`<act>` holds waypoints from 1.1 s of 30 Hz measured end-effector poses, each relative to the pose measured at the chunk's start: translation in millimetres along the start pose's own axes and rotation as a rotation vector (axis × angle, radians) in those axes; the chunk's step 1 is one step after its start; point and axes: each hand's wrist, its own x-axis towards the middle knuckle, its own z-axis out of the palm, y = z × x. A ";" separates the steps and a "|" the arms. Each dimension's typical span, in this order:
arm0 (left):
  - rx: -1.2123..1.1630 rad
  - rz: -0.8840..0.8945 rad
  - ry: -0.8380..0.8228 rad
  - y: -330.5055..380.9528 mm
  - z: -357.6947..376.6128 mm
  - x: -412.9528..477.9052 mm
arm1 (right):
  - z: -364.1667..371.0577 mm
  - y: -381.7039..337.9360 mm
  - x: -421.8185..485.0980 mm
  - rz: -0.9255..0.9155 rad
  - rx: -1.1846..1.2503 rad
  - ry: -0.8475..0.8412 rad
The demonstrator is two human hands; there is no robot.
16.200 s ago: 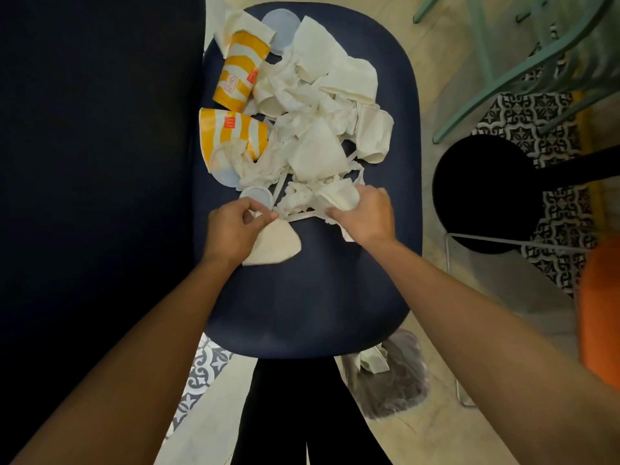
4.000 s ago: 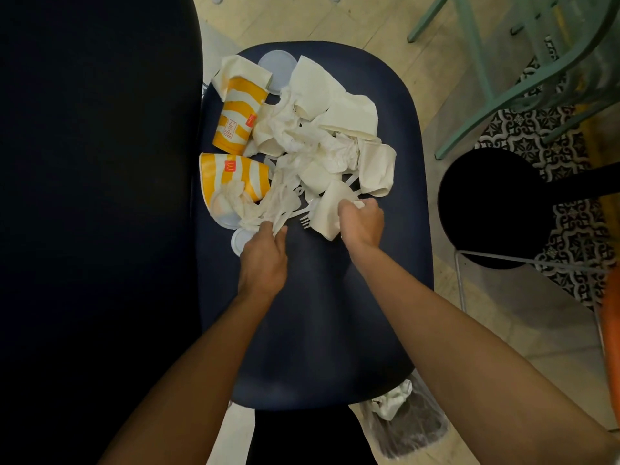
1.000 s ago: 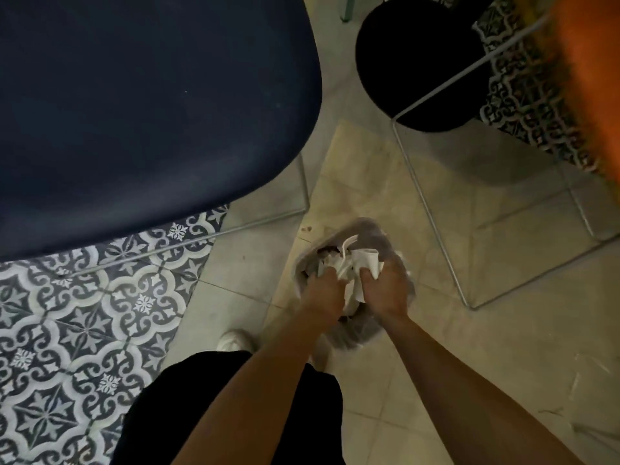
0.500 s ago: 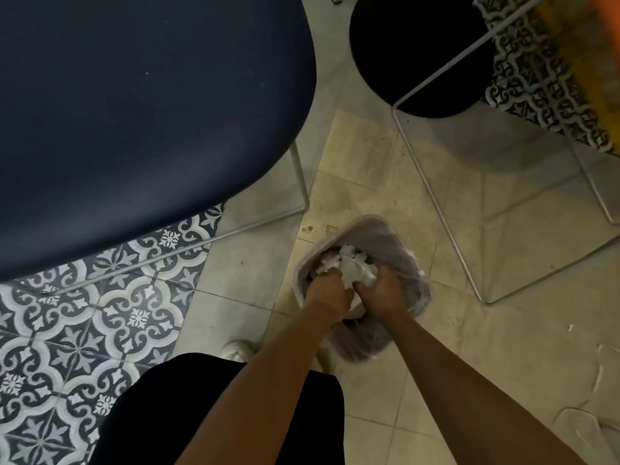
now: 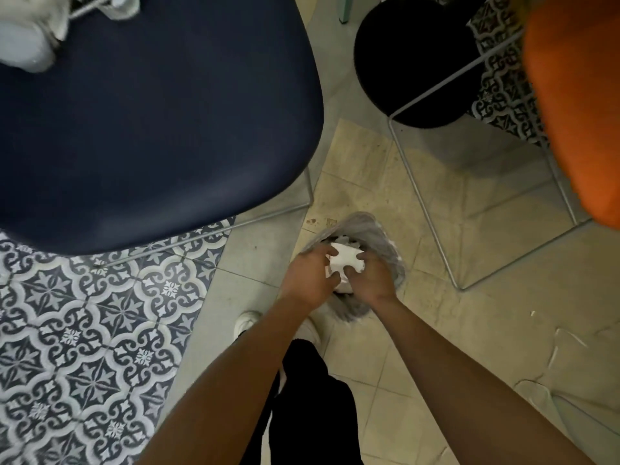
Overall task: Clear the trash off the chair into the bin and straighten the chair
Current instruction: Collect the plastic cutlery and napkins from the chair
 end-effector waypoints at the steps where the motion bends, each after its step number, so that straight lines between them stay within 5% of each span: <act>1: -0.012 0.008 0.020 4.4 -8.7 -6.9 | -5.2 -6.5 -7.9 -0.017 -0.005 0.003; 18: -0.062 0.033 0.369 46.4 -186.2 -79.4 | -78.7 -181.1 -108.7 -0.304 0.039 0.083; 33: -0.044 -0.221 0.567 2.7 -295.2 -21.6 | -71.9 -310.2 -64.0 -0.490 -0.104 -0.017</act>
